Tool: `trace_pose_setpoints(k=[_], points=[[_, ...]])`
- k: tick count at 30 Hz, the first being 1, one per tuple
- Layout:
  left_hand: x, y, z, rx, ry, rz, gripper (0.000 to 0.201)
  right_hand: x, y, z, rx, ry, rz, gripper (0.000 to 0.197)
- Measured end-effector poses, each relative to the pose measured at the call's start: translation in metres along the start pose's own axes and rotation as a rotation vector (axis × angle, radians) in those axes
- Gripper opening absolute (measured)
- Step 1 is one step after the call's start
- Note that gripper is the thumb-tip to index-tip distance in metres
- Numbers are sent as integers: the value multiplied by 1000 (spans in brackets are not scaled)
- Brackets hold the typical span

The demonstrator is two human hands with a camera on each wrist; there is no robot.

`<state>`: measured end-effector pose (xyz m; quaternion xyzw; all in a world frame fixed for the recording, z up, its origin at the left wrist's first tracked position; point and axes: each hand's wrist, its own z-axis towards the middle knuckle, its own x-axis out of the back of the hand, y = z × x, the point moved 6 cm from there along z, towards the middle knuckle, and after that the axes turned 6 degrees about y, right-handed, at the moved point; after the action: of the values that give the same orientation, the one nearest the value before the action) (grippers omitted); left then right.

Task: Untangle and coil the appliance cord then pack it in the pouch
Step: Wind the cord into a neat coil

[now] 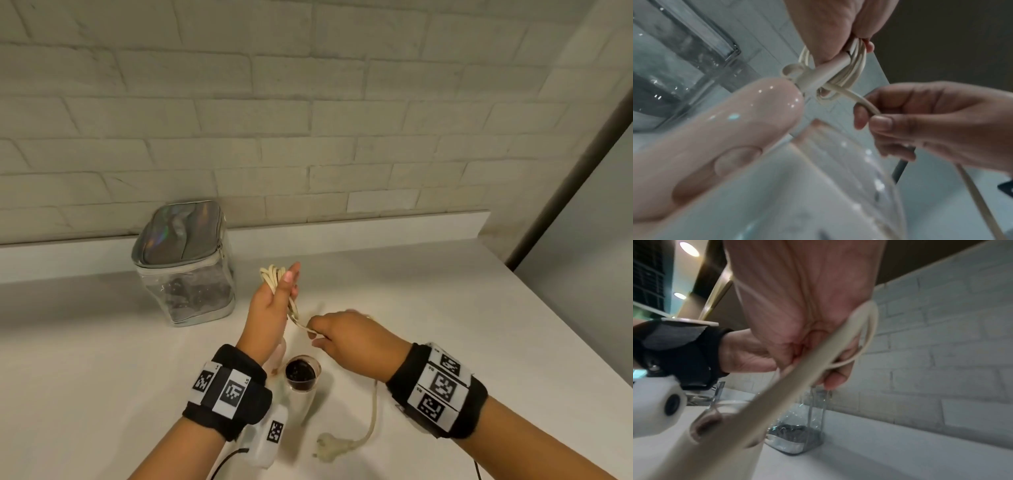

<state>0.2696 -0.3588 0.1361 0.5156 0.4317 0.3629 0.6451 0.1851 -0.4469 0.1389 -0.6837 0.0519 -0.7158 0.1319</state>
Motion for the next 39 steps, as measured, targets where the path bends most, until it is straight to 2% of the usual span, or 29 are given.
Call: trace_pose_setpoints(k=[2, 4, 7, 10, 12, 15, 16, 17, 22, 25, 29, 32, 34, 35, 37, 39], points=[[-4, 0, -2, -42, -21, 89, 40, 16, -3, -5, 61, 61, -35, 16], [-11, 6, -5, -68, -61, 153, 28, 27, -1, -8, 46, 76, 29, 5], [-17, 14, -12, -61, -94, 168, 26, 39, 9, -8, -94, 74, 451, 11], [-29, 10, -23, -56, -258, 205, 34, 54, 16, -1, -138, 187, 699, 9], [-34, 6, -31, -45, -335, 269, 21, 60, 23, 3, -159, 262, 742, 14], [-33, 7, -33, -1, -318, 315, 11, 63, 39, 2, -254, 366, 634, 40], [-31, 10, -33, 4, -309, 334, 4, 62, 43, 1, -287, 380, 606, 43], [-30, 12, -34, 6, -306, 355, 6, 59, 45, 1, -296, 373, 610, 40], [-17, 16, -29, 52, -254, 326, 44, 47, 45, 1, -186, 188, 736, 11], [-10, 11, -26, 109, -251, 245, 55, 48, 56, 2, -204, 222, 748, 11], [-18, 9, -33, 112, -342, 152, 57, 35, 58, 18, -181, 258, 744, 16], [-17, 9, -33, 99, -342, 100, 57, 11, 51, 30, -218, 256, 909, 18], [-13, 8, -31, 87, -322, 85, 57, -10, 46, 31, -287, 173, 1071, 18], [-10, 8, -30, 88, -303, 82, 58, -23, 46, 32, -335, 104, 1071, 19], [-4, 8, -27, 83, -243, 90, 57, -47, 49, 33, -382, -36, 813, 16], [-1, 9, -23, 68, -218, 65, 49, -62, 43, 38, -326, -128, 537, 19]])
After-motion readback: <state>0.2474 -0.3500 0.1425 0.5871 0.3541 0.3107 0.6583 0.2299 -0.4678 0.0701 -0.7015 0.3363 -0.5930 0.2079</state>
